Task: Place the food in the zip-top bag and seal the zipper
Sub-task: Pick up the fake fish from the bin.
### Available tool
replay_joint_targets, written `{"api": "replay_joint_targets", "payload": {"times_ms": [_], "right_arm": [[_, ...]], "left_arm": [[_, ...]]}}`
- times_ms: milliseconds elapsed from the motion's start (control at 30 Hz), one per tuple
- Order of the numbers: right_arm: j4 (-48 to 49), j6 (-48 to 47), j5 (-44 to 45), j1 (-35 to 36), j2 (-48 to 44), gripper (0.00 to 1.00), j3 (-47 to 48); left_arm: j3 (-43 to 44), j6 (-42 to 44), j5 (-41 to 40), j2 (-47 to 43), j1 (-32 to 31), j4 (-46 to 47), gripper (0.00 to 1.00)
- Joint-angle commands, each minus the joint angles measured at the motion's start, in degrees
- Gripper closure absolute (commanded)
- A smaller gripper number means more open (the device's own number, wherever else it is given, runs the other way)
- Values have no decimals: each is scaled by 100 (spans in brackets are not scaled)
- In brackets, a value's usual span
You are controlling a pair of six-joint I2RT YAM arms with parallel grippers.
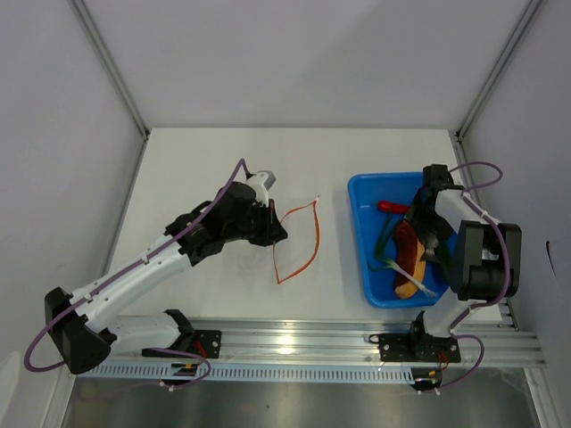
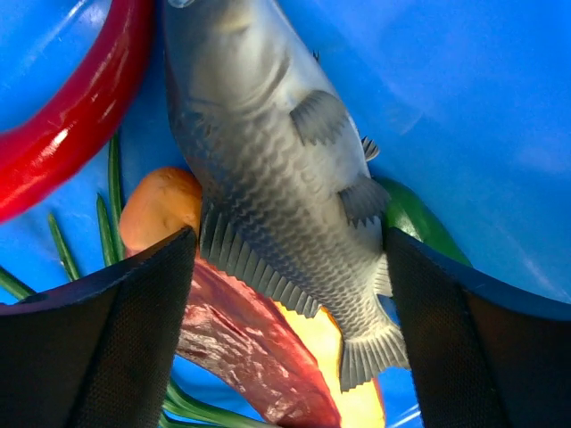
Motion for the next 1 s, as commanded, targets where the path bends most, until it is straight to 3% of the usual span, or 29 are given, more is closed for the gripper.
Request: {"api": "replay_joint_targets", "payload": {"times_ms": [0, 267, 367, 433, 567, 967], "right_arm": [[279, 292, 251, -65, 133, 14, 194], [491, 433, -496, -179, 19, 19, 97], [552, 459, -733, -293, 18, 26, 18], [605, 433, -935, -337, 80, 50, -26], [622, 363, -1147, -338, 107, 76, -105], [-1, 134, -1384, -329, -1071, 84, 53]], "left_arm": [[5, 122, 155, -96, -30, 204, 100], [-100, 148, 147, -140, -30, 222, 99], [-118, 148, 164, -140, -30, 248, 99], [-127, 139, 190, -131, -30, 257, 100], [-136, 148, 190, -140, -30, 248, 99], [-83, 148, 164, -105, -30, 248, 99]]}}
